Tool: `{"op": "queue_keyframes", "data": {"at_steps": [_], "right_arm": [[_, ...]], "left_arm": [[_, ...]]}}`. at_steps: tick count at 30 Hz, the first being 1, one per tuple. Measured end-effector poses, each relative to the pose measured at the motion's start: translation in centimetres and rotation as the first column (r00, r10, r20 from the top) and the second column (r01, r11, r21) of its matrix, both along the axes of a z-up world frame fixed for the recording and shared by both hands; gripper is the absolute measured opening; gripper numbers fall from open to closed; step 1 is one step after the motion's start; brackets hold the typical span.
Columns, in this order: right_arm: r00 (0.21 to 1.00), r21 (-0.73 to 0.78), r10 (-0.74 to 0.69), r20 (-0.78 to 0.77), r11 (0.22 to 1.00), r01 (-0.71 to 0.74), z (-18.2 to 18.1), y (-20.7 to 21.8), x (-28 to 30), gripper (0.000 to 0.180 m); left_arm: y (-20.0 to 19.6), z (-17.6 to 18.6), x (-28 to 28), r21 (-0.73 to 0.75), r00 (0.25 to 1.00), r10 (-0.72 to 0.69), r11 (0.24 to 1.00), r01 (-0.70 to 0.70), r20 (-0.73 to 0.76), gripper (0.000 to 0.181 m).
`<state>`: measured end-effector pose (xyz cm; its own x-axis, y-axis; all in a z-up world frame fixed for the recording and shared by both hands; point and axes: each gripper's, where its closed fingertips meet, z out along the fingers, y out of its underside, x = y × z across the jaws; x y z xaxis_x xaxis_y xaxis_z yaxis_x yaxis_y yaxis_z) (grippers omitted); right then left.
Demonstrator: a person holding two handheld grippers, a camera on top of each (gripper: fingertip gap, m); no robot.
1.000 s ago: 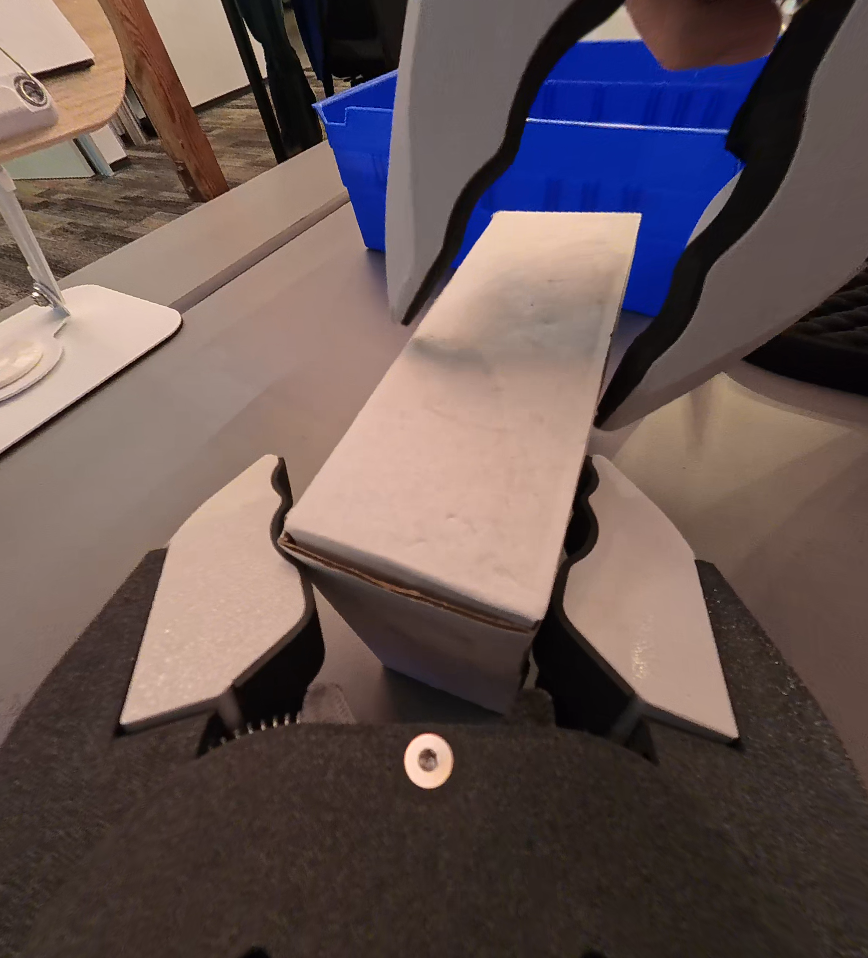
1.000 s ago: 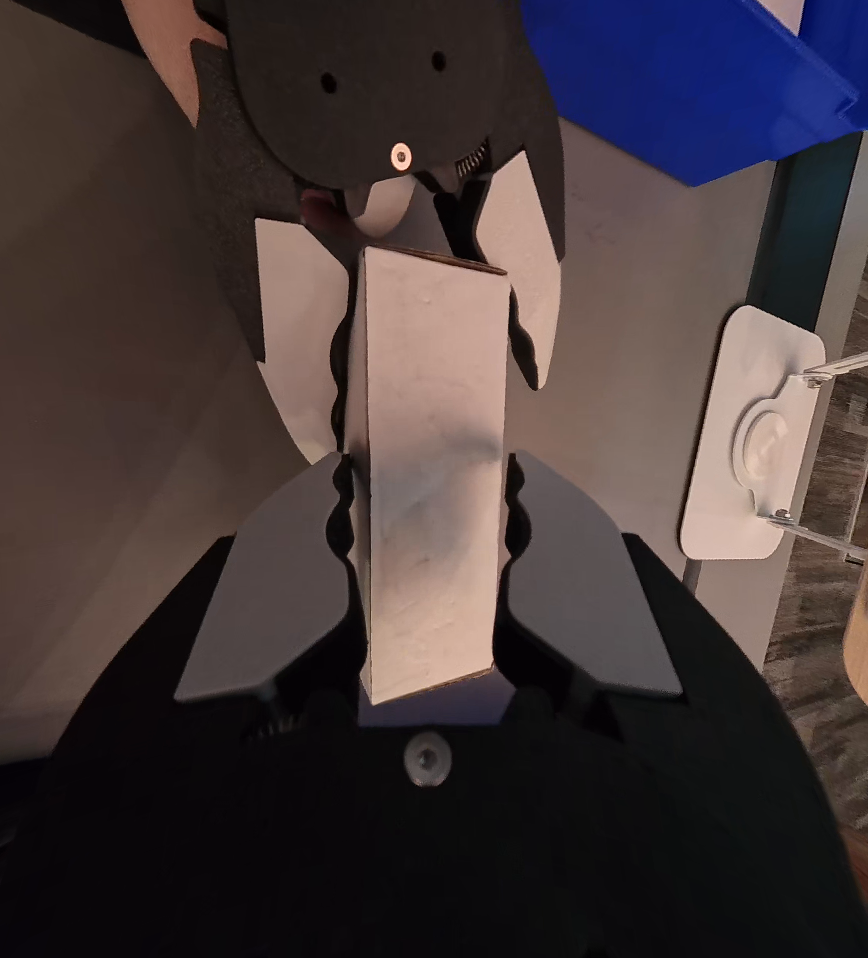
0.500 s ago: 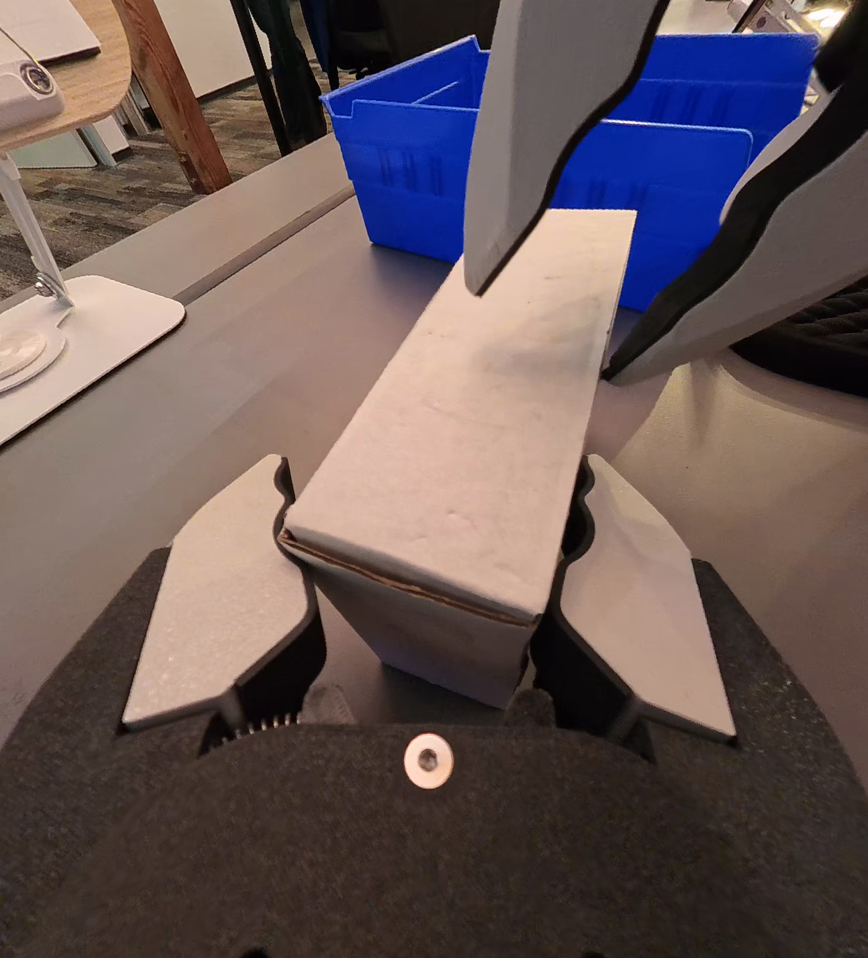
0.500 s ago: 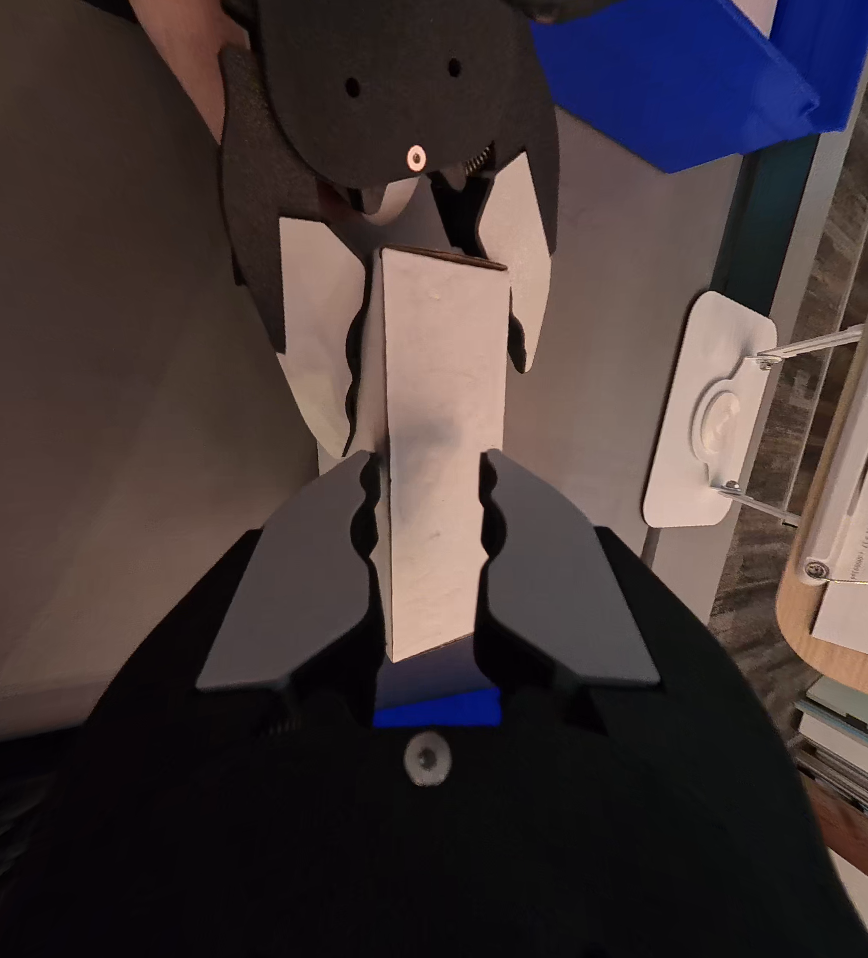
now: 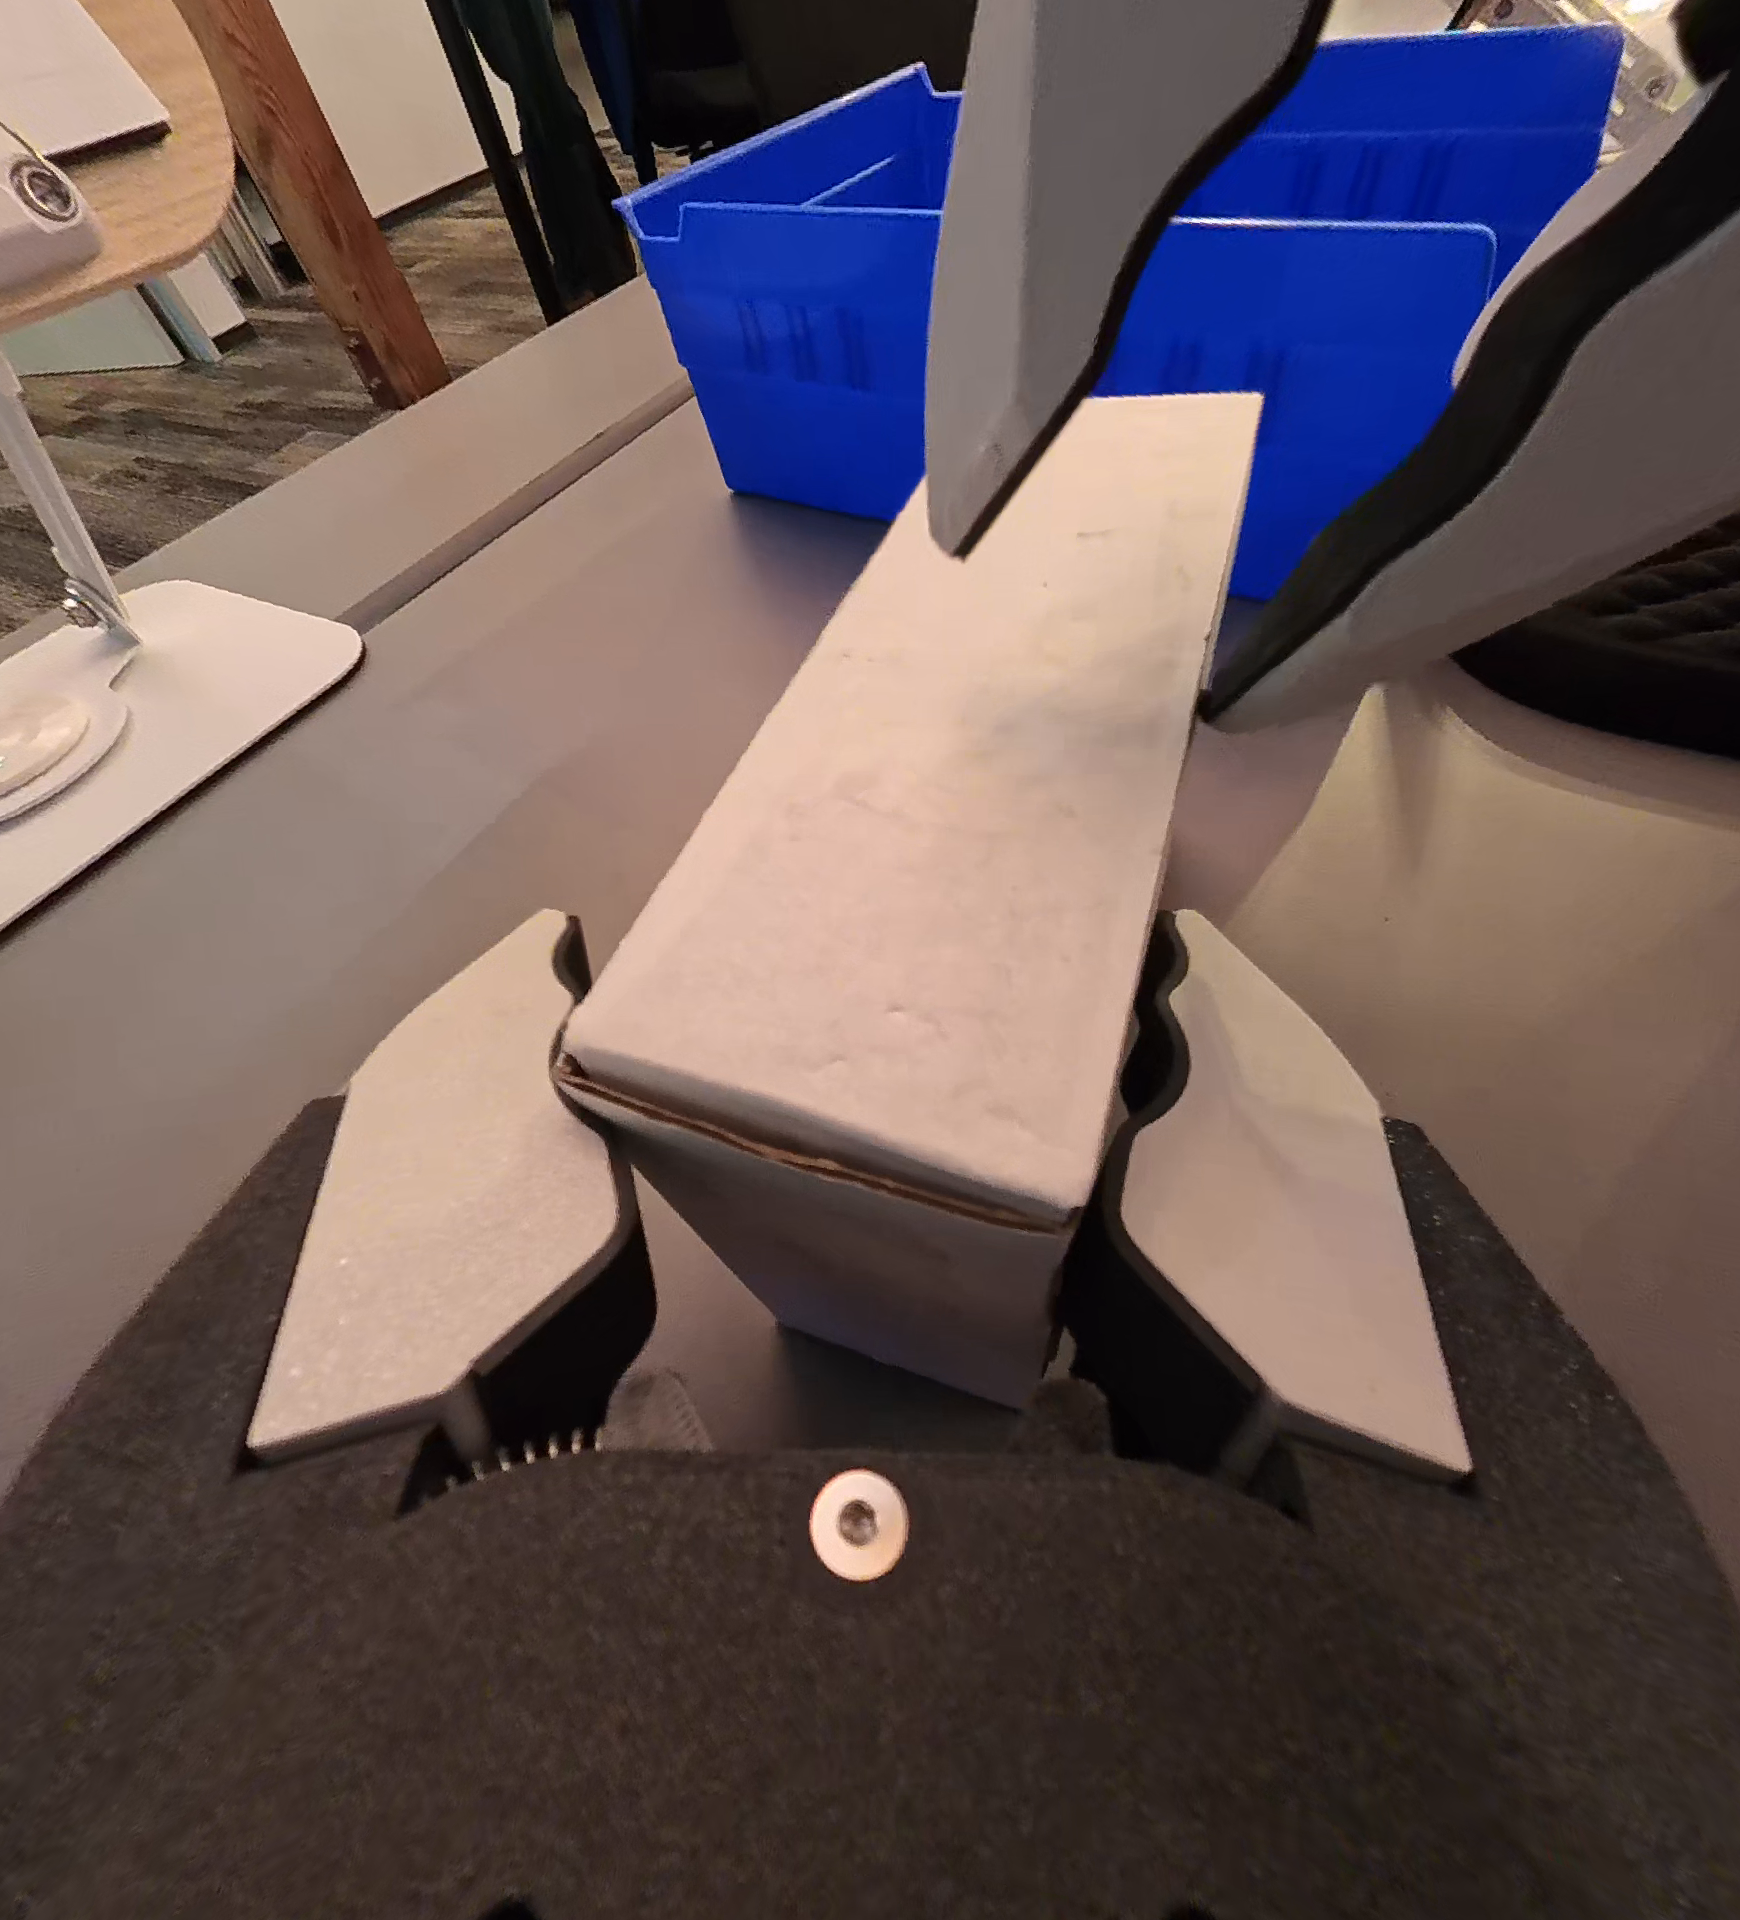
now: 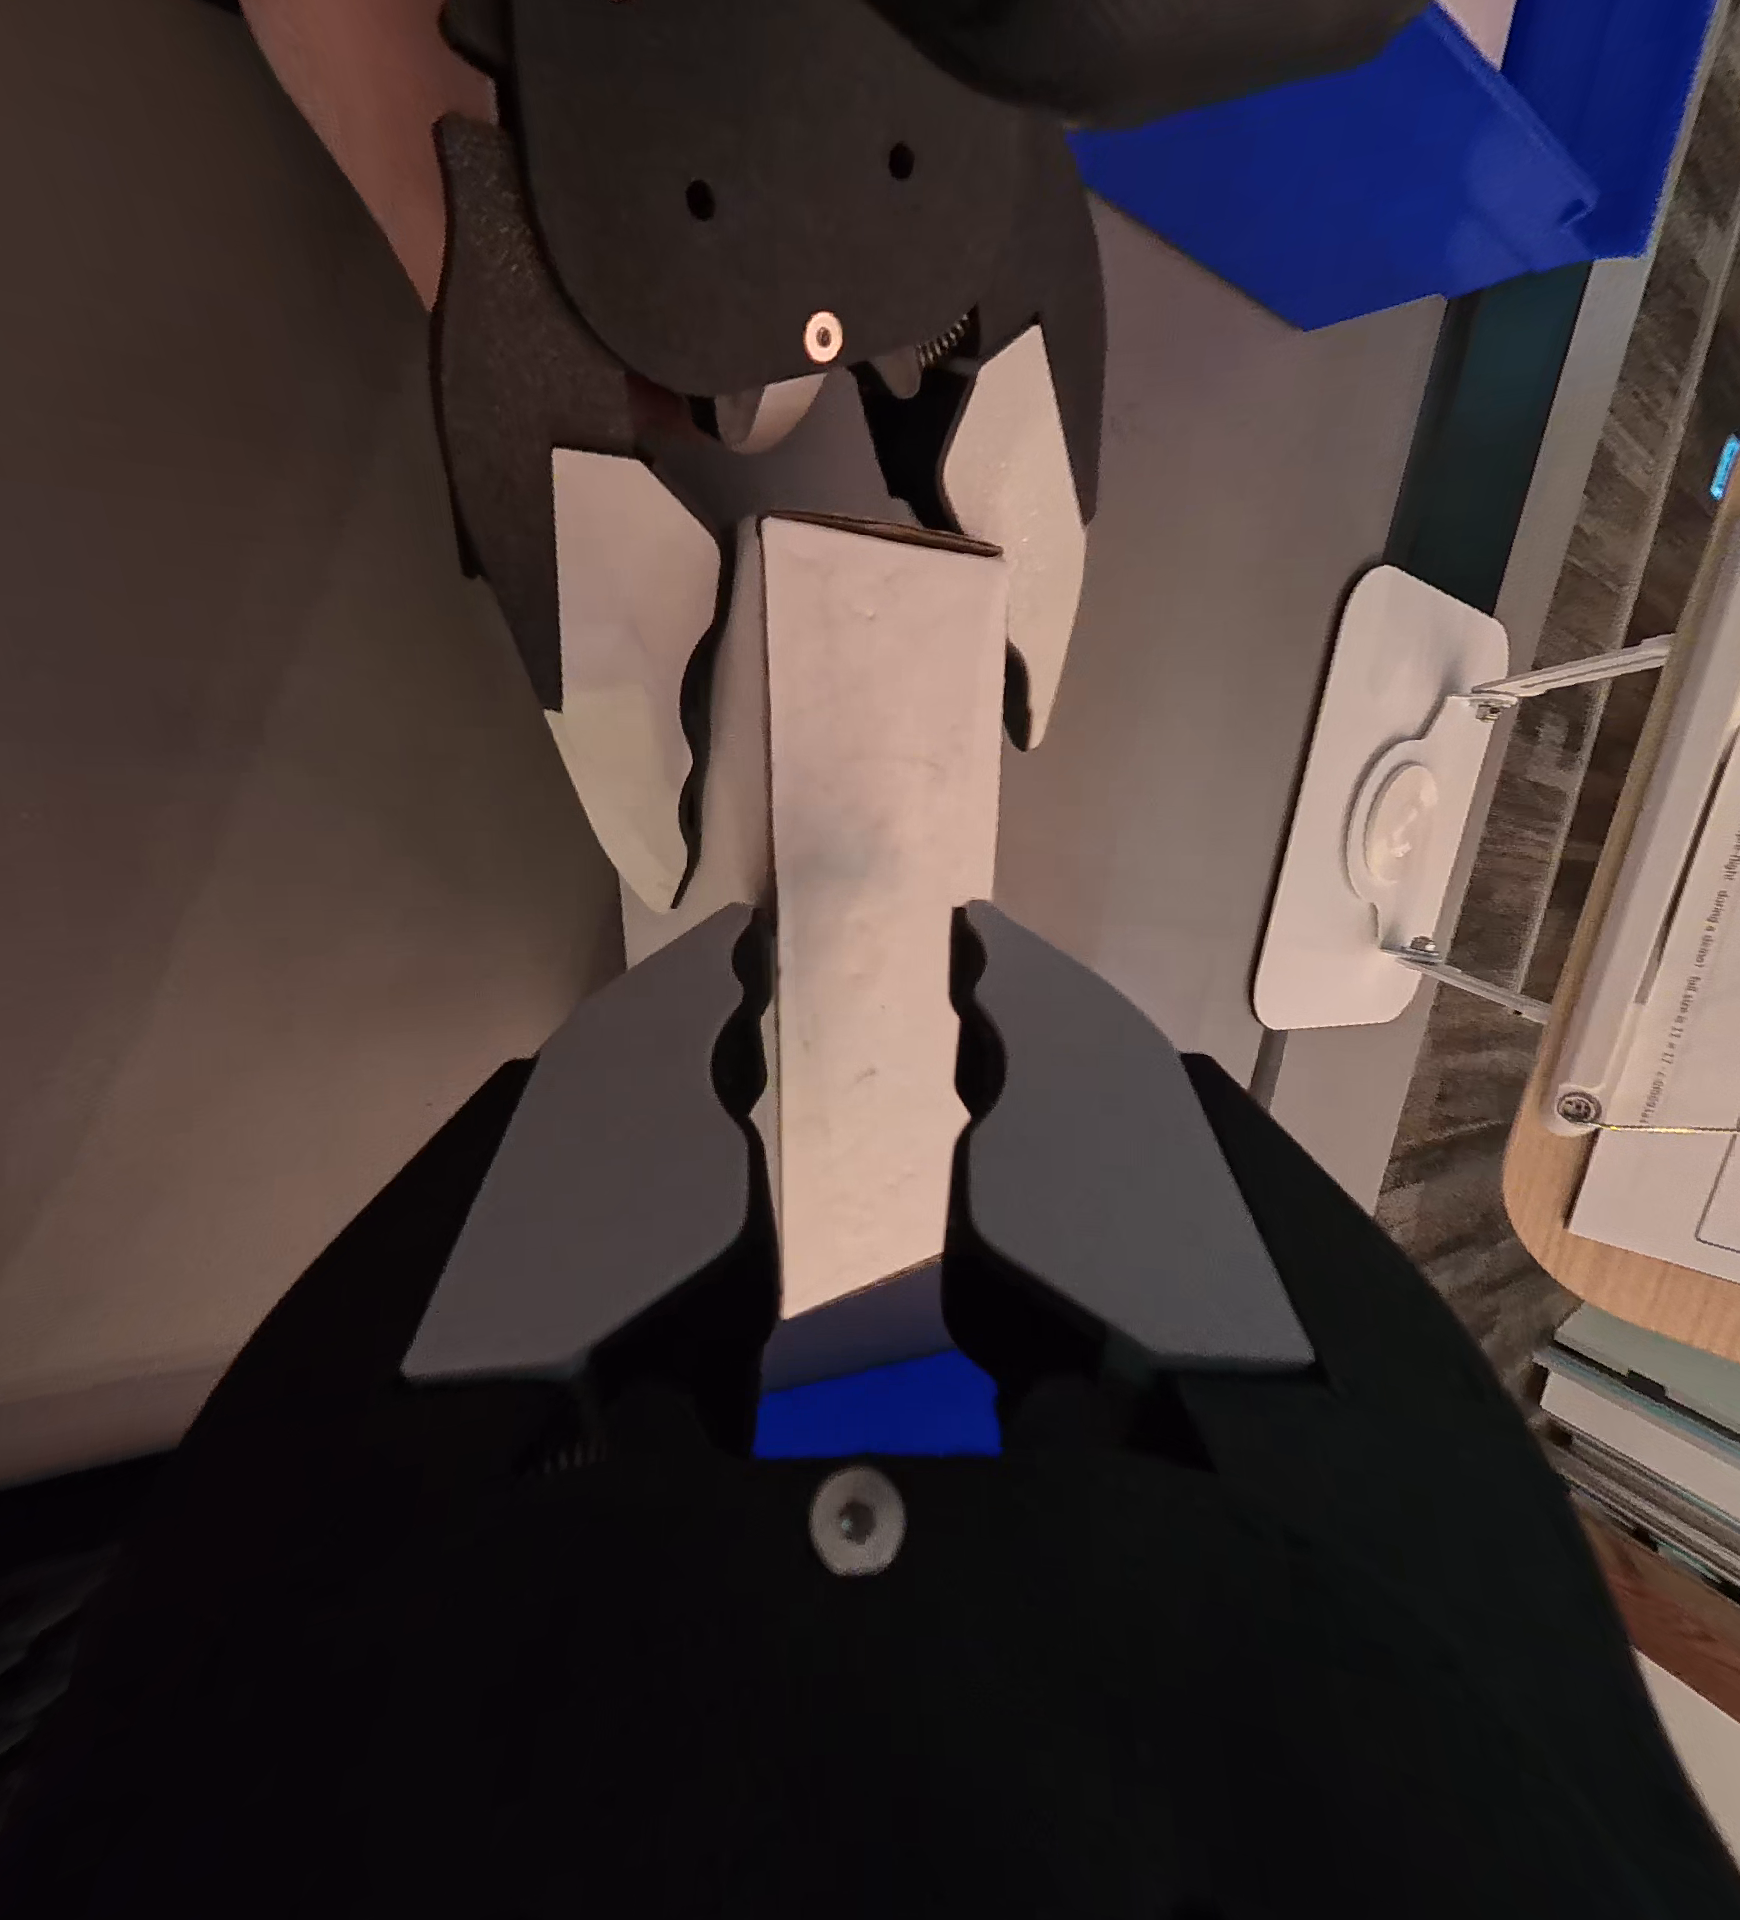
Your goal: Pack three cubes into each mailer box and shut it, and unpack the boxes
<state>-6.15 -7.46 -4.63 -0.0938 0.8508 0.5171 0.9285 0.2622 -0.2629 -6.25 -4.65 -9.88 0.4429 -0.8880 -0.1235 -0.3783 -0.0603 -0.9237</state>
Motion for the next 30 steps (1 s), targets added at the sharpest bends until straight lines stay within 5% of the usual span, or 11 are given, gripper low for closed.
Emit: {"op": "queue_keyframes", "data": {"at_steps": [1, 30], "right_arm": [[1.000, 0.012, -0.001, -0.007, 1.000, 0.002, 0.22, 0.12, -0.01, 0.034], [1.000, 0.138, 0.012, 0.022, 0.990, -0.015, 0.82, 0.41, -0.22, 0.024]], "left_arm": [[-0.03, 0.00, 0.00, -0.001, 1.000, -0.002, 1.000, 0.002, 0.000, 0.099], [0.28, -0.27, -0.38, -0.050, 0.999, 0.030, 0.998, -0.031, -0.027, 0.094]]}}
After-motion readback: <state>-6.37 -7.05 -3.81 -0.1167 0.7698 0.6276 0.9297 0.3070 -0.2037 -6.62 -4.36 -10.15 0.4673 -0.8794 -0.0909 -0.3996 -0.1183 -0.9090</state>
